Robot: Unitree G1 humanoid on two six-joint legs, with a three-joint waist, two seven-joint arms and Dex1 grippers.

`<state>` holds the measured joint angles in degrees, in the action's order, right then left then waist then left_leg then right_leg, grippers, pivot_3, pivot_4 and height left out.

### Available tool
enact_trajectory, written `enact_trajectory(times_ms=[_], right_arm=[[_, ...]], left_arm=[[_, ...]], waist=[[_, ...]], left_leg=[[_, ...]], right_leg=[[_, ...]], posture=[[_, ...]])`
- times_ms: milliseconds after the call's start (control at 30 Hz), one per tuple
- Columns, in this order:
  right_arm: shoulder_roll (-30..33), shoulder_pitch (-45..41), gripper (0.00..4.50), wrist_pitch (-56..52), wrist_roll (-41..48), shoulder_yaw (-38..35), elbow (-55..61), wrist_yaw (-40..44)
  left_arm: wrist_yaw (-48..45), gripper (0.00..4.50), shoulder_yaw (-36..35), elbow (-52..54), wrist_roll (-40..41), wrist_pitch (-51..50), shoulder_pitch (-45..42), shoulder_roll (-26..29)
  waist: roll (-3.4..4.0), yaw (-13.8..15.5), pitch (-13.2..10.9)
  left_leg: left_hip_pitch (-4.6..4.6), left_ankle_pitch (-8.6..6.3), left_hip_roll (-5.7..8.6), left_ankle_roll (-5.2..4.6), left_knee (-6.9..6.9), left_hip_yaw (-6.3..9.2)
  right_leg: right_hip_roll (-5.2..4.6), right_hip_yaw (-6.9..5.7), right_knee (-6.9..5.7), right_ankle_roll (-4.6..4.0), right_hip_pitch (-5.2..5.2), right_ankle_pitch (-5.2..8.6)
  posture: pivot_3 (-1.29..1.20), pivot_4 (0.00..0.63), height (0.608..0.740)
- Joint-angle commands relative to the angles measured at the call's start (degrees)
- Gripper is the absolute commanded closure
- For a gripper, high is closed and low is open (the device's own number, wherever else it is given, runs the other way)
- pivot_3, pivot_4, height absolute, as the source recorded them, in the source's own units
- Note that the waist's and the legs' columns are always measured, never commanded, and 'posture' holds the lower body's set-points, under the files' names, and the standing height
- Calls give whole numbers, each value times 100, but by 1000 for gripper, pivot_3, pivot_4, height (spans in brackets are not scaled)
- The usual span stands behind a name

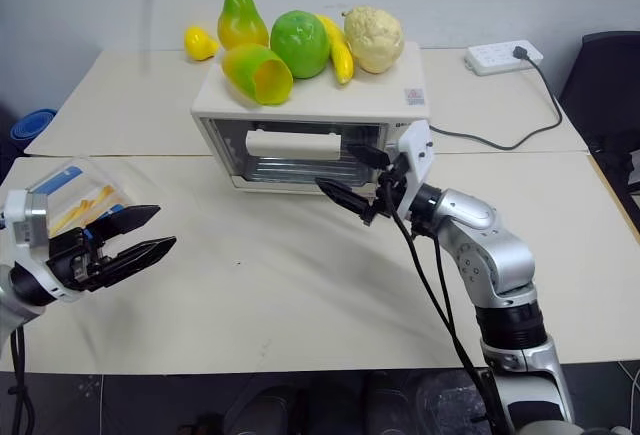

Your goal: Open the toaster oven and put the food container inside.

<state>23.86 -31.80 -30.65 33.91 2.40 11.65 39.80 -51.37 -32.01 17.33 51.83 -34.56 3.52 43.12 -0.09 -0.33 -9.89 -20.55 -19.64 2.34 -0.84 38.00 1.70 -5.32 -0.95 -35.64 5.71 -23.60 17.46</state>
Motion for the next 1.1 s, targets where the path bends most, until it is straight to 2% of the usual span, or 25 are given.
enact_trajectory(times_ms=[33, 200, 300, 433, 567, 700, 800, 933, 1100], right_arm=[[-56, -126, 39, -159, 103, 152, 415, 122], [331, 121, 39, -325, 3, 577, 937, 658], [598, 502, 0, 64, -316, 814, 1137, 983], [941, 1132, 0, 1146, -1097, 1138, 1055, 1431], [836, 1422, 0, 1665, -1398, 1121, 795, 1365], [725, 1490, 0, 1919, -1538, 1076, 636, 1288], [704, 1608, 0, 2149, -1698, 974, 495, 1169], [941, 2914, 0, 2704, -1605, 248, 519, 1101], [1136, 4299, 0, 3011, -1310, -853, 810, 1032]], left_arm=[[83, 0, -215, -11, -12, 75, 193, -84], [186, 0, -309, -65, -79, 138, 230, -96], [290, 596, -390, -174, -24, 116, -40, -6], [580, 1821, -239, -544, -38, 137, -1045, 114], [363, 3099, 571, -1174, -513, 163, -1970, 209], [43, 4333, 1412, -2010, -1328, 732, -2639, 85], [-185, 4441, 1903, -2445, -1725, 1116, -3062, -192], [-561, 4441, 2488, -2561, -2127, 1531, -3072, -496], [-675, 4441, 2748, -2580, -2578, 2121, -2707, -747]], waist=[[0, -7, 0], [-1, -8, 0], [-5, 7, 0], [-10, 32, -4], [-11, 24, -4], [-11, 1, -4], [-15, 10, -6], [-20, 80, -9], [-22, 153, -10]], left_leg=[[0, 0, 1, 0, 0, -1], [-2, 0, -1, 0, -1, -1], [-3, 0, 0, -1, -1, 0], [-3, 0, 1, 0, 1, 0], [-3, -1, 9, -1, 1, 0], [-3, -3, 10, -2, 0, 0], [-6, -3, 8, -2, 2, 0], [-9, -3, 4, 1, 9, 2], [-15, -5, 14, -8, 24, -1]], right_leg=[[0, 2, 0, 0, 0, 0], [1, 1, 0, 0, -4, 0], [1, 0, 1, -1, -3, 1], [1, -2, 1, -1, -2, 0], [-1, -6, -1, 2, -1, -1], [0, -15, -12, 4, 0, -2], [3, -23, -11, 4, -3, -2], [3, -32, -13, 4, -3, -2], [-4, -29, -2, 17, 10, -9]], posture=[[0, 150, 740], [0, 150, 740], [0, 150, 740], [0, 150, 740], [0, 150, 740], [0, 150, 740], [0, 150, 740], [0, 150, 740], [0, 150, 740]])
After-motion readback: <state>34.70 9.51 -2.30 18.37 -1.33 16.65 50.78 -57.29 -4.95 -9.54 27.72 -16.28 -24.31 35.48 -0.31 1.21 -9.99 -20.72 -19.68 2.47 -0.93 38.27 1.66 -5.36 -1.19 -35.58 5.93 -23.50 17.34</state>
